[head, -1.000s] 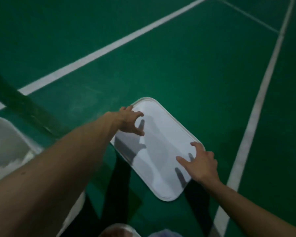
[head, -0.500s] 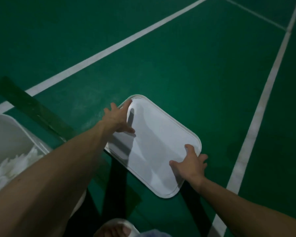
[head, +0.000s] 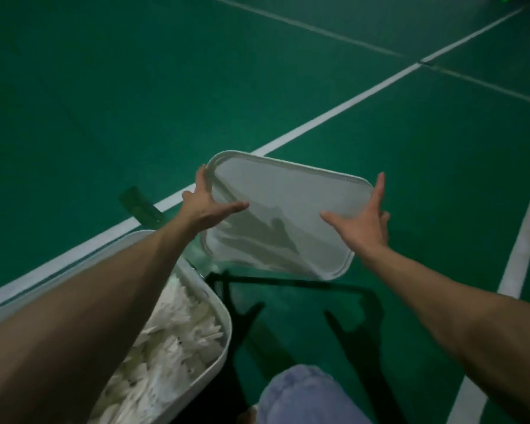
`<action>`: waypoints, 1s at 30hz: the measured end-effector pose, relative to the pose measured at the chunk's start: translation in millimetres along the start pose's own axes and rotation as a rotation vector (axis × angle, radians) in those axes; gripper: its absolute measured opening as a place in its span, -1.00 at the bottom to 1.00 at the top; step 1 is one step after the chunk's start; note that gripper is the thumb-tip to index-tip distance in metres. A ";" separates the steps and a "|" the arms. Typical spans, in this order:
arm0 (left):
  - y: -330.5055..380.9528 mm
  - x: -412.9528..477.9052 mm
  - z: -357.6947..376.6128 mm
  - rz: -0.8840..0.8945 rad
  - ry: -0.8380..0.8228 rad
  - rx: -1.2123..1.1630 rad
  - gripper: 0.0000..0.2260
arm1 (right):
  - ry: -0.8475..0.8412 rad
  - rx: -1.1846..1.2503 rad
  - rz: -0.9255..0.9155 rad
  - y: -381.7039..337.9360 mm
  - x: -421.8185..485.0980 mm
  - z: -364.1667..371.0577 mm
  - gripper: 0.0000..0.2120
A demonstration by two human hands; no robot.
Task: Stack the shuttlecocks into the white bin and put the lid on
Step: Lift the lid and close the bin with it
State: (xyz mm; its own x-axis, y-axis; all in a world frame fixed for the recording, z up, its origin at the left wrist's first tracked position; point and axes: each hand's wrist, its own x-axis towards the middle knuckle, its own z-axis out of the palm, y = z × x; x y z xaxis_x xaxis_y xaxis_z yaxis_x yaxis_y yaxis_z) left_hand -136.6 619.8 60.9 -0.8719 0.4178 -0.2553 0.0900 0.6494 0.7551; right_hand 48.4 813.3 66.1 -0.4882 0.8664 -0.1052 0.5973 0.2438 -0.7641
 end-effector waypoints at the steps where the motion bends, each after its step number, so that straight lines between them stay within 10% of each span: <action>1: 0.9 -8.2 -12.9 -0.008 -0.001 -0.101 -0.04 | -0.003 0.032 -0.027 -11.0 -3.1 -1.7 0.14; 10: -2.1 -72.5 -118.7 -0.129 0.177 -0.748 -0.62 | -0.048 0.326 -0.022 -78.5 -32.0 7.3 -0.50; 15: -49.6 -104.4 -169.9 -0.164 0.340 -0.648 -0.83 | -0.095 0.299 -0.034 -105.6 -52.5 23.7 -0.80; 19: -72.5 -141.5 -205.7 -0.209 0.264 -0.671 -0.42 | -0.360 0.411 -0.061 -123.8 -67.4 38.1 -0.50; 30: -154.9 -241.4 -239.6 -0.483 0.318 -0.260 -0.75 | -0.818 0.183 -0.190 -142.3 -133.9 80.1 -0.26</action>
State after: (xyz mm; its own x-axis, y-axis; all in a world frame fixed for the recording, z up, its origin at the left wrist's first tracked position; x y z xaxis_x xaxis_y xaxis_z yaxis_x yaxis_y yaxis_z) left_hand -55.3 266.1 150.3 -0.8888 -0.1190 -0.4425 -0.4345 0.5257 0.7314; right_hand -22.1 627.7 137.9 -0.9168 0.2143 -0.3370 0.3812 0.2179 -0.8984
